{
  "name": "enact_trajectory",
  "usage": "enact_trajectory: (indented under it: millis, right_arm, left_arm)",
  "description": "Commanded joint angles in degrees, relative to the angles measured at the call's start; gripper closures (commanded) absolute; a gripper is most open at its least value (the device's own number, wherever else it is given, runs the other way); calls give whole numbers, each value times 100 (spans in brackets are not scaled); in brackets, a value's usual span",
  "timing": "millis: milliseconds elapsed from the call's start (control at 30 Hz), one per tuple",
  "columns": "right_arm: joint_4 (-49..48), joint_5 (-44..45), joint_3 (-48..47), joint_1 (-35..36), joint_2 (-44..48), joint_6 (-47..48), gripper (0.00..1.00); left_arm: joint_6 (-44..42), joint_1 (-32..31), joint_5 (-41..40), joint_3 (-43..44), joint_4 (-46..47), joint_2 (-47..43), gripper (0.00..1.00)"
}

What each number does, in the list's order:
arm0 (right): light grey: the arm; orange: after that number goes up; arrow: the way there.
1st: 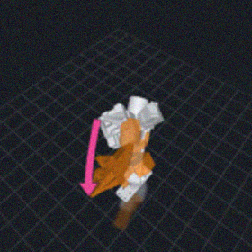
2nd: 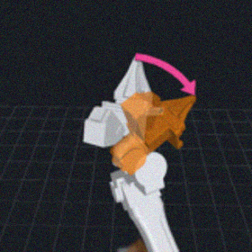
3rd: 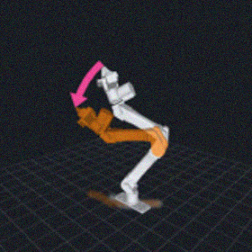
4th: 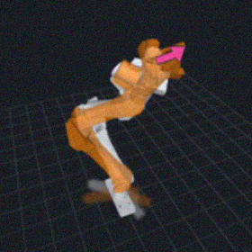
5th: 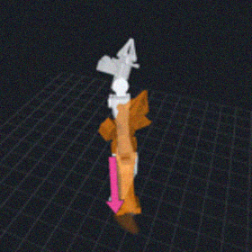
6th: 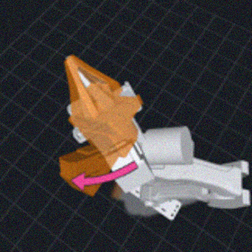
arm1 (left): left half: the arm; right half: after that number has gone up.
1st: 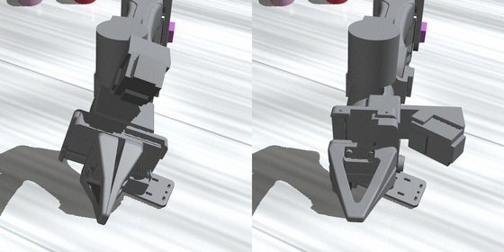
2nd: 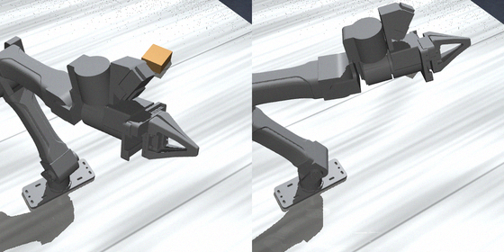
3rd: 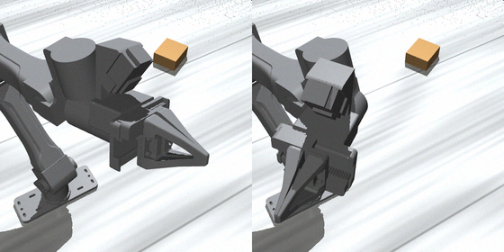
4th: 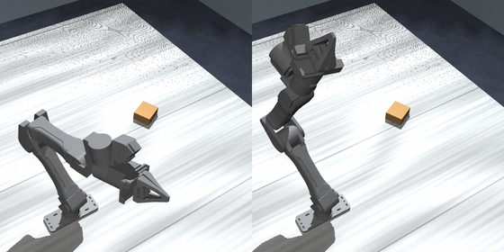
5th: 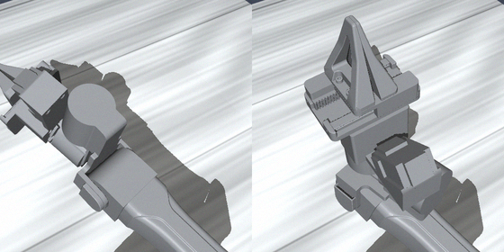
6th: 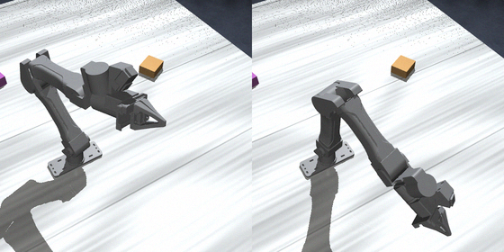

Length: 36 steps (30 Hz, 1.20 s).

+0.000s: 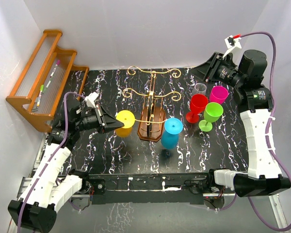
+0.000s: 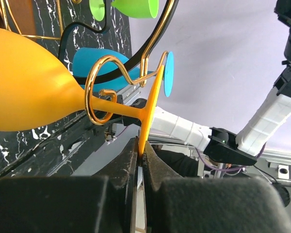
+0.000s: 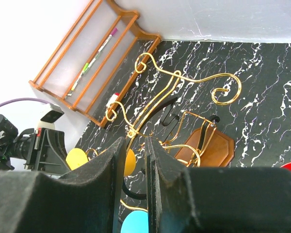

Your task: Take the wine glass off the wine glass rack

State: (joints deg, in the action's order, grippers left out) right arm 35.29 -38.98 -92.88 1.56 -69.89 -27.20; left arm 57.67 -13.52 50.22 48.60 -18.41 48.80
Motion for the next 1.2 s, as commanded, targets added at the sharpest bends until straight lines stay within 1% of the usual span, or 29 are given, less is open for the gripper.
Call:
enact_trajectory:
  millis: [0,167,367,667,833,1167]
  right_arm:
    - [-366,94,-46,30,154,-13,75]
    - [-381,126,-37,28,168,-13,75]
    - [-477,120,51,28,184,-63,75]
    - [-557,119,153,33,205,-84,75]
    - [-578,114,183,28,203,-84,75]
    - [-611,92,200,28,182,-109,76]
  left_arm:
    - [469,13,-38,3,168,-182,100]
    - [442,50,-277,39,-53,-192,100]
    - [79,58,-562,341,-482,-94,100]
    - [-97,64,-741,733,-513,122,100]
    - [66,61,-611,634,-134,235,100]
    - [676,69,191,361,1018,334,100]
